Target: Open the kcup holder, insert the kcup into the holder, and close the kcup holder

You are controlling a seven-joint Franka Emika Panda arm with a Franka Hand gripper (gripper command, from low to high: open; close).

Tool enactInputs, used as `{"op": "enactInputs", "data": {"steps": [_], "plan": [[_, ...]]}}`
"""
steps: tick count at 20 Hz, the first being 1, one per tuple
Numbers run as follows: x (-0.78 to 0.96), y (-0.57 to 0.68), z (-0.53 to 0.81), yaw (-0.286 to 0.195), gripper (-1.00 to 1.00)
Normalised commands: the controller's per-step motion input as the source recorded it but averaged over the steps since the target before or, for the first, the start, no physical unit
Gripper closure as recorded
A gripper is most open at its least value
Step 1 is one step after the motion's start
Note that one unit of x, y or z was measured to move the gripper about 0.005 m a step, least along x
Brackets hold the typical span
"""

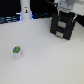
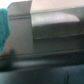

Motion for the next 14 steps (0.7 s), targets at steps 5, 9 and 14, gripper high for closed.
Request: {"op": "enactInputs", "data": {"steps": [5, 9, 14], "plan": [[-0.4, 0.01, -0.39, -0.02, -1.0], [-0.24, -0.27, 0.19, -0.003, -1.0], [-0.45, -0.52, 0.14, -0.001, -1.0]]}}
